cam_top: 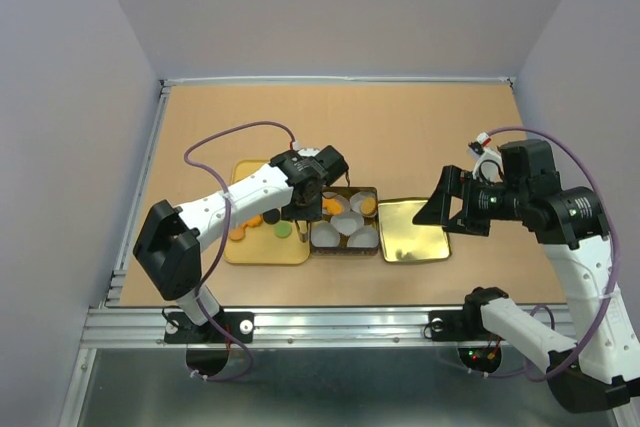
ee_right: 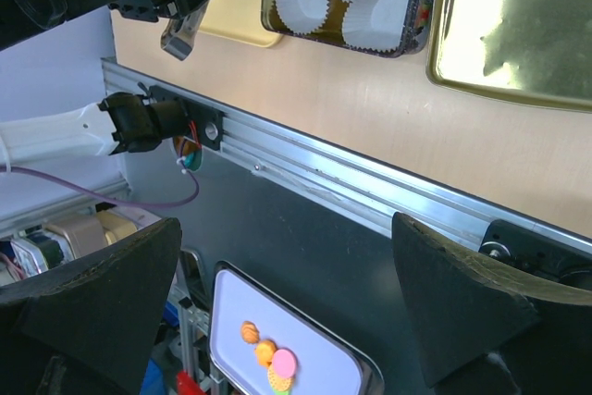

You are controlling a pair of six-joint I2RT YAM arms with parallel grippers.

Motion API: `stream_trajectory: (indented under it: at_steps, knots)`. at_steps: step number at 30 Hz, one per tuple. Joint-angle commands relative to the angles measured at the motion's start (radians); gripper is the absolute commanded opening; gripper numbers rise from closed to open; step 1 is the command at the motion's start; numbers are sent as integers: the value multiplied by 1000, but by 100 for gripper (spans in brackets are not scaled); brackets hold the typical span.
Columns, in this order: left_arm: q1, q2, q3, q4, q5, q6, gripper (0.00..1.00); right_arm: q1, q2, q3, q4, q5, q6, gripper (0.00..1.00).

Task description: Pack the cookies

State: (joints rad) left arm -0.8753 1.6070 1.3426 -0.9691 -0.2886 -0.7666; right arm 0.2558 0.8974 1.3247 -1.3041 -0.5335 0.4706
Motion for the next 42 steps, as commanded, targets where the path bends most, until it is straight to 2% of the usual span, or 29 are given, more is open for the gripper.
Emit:
stream_trajectory:
  at_steps: [1,5,10,15,19,36,42]
  knots:
    - [-2,-2,47,-59,-23,12,48,3,0,-13,20,-2,-15,100]
    - [-2,-15,50,-71,-23,12,44,3,0,-9,20,-2,-15,100]
    - [-2,-16,153,-144,-56,12,41,3,5,14,20,-5,-13,100]
    - [-1,-53,220,-149,-29,27,40,3,26,51,26,-29,-3,100]
    - [-1,-88,217,-151,-15,18,36,3,37,80,29,-45,5,100]
    - [-1,-209,236,-145,-24,38,32,3,21,88,29,-54,14,100]
    - [-57,-269,219,-57,23,78,32,3,15,82,28,-40,17,100]
